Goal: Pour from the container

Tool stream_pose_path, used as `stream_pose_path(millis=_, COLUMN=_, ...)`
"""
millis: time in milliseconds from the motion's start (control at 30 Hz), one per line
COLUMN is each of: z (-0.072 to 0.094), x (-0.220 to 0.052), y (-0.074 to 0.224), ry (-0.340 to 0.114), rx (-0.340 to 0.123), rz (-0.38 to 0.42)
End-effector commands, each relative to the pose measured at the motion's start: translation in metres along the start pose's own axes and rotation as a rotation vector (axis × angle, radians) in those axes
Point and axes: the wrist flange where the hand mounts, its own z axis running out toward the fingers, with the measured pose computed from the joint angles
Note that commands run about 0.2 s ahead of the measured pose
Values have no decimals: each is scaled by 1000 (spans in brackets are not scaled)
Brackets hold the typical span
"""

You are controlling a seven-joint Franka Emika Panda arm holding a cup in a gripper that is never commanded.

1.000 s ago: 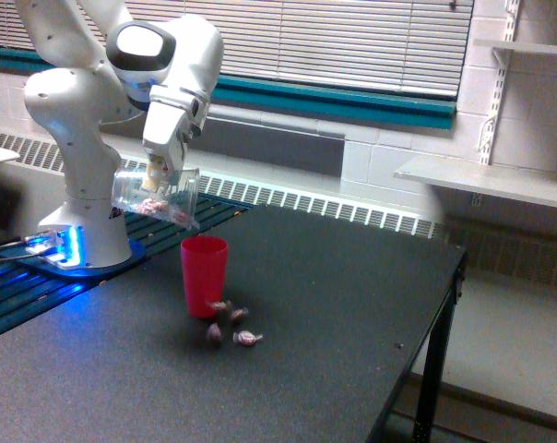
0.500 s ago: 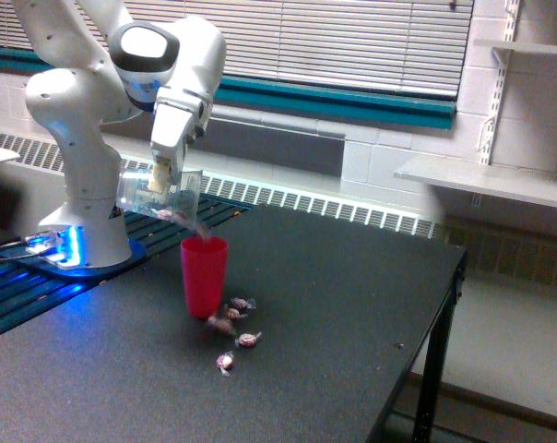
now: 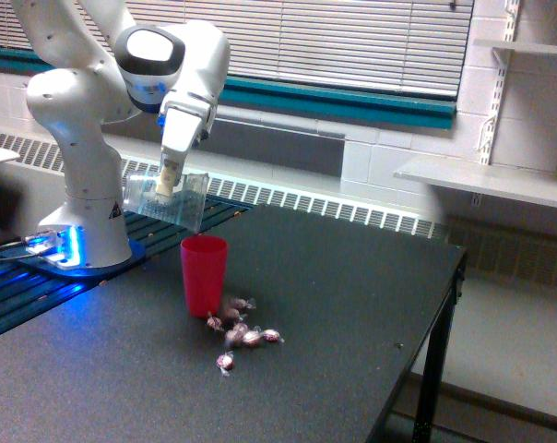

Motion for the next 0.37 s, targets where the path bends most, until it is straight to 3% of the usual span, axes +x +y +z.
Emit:
stream_pose_path(millis=33, z=8, x=-12, y=-9, ry=-28, rx=-5, rz=-77)
stream_pose_path(millis=367, z=8, x=-11, y=-9, ry=-23, rx=-1, rz=-70)
